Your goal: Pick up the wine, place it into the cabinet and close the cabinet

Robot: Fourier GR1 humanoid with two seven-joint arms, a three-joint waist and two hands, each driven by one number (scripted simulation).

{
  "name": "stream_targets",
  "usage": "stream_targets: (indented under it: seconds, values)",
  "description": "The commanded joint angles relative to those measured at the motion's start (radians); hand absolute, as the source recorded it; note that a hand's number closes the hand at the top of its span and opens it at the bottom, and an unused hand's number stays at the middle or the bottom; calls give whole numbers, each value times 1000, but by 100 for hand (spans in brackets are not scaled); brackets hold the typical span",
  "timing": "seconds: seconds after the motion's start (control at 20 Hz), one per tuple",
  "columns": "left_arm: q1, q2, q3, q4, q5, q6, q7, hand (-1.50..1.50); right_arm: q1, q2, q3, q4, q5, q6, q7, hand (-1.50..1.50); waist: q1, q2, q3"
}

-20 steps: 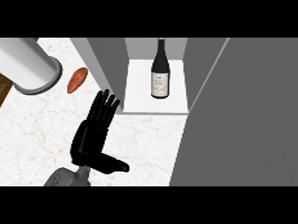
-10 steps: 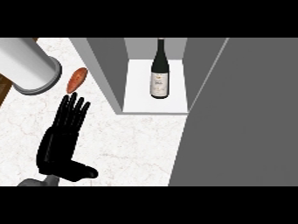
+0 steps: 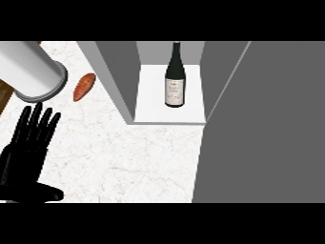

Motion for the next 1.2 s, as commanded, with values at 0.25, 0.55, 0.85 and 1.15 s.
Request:
stream_targets:
  seconds: [0.25, 0.55, 0.85, 1.15]
  values:
    - [0, 90, 94, 18, 65, -97, 36, -150, -108, 121, 116, -162, -8, 15, 171, 150, 8, 3, -1]
    - [-10, 110, 113, 49, 86, -160, 31, -150, -184, 203, 100, -106, -56, 27, 182, 150, 34, 10, -4]
    - [-21, 116, 133, 59, 100, -159, 43, -150, -260, 272, 69, -59, -88, 47, 232, 150, 55, 13, -5]
    - [-44, 141, 151, 76, 113, -195, 52, -150, -399, 383, 36, 30, -117, 51, 336, 150, 76, 15, -7]
